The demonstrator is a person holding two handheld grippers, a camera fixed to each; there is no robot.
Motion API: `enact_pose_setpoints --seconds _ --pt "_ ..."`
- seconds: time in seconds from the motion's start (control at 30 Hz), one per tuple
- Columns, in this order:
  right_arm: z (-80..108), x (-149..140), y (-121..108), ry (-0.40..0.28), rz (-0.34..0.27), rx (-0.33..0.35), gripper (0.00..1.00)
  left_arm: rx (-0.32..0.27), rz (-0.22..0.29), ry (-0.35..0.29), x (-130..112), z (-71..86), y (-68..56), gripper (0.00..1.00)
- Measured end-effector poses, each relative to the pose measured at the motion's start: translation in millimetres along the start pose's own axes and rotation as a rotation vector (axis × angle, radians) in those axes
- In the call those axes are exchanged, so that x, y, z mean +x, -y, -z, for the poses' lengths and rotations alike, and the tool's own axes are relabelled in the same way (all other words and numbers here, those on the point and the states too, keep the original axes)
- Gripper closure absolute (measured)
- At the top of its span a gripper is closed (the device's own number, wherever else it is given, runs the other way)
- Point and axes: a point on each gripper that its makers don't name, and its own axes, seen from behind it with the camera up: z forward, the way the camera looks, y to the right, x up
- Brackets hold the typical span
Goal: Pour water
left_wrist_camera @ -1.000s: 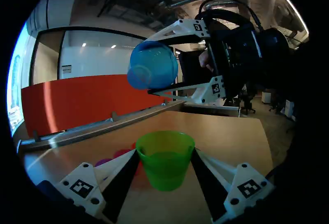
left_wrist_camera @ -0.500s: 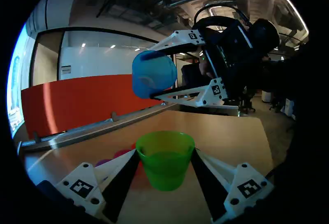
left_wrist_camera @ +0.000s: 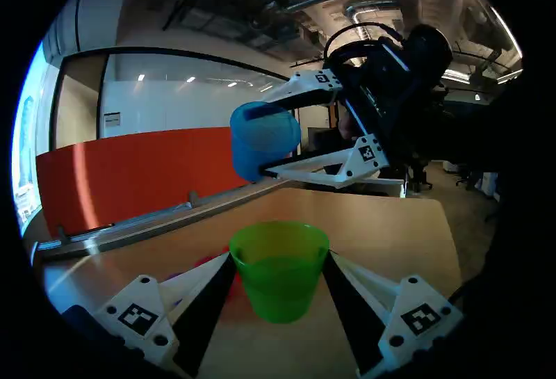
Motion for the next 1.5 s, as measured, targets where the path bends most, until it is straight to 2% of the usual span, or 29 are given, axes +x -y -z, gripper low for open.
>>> enact_pose_setpoints --seconds 0.27,0.83,1.23,1.5 --pt "5.3 -2 5 -0.009 -0.192 0.010 0.10 0.000 -0.005 0.001 2 1.0 -0.9 0.15" --pt "14.6 -7 27 -0.013 -0.554 0.054 0.10 0.002 -0.007 0.006 5 5.4 1.0 0.15" --pt "21.3 -6 45 0.000 -0.752 0.110 0.10 -0.003 0.005 0.008 7 8.0 -0.3 0.15" --pt "24.0 -13 54 0.032 -0.826 0.138 0.10 -0.004 0.002 0.027 4 10.5 1.0 0.15"
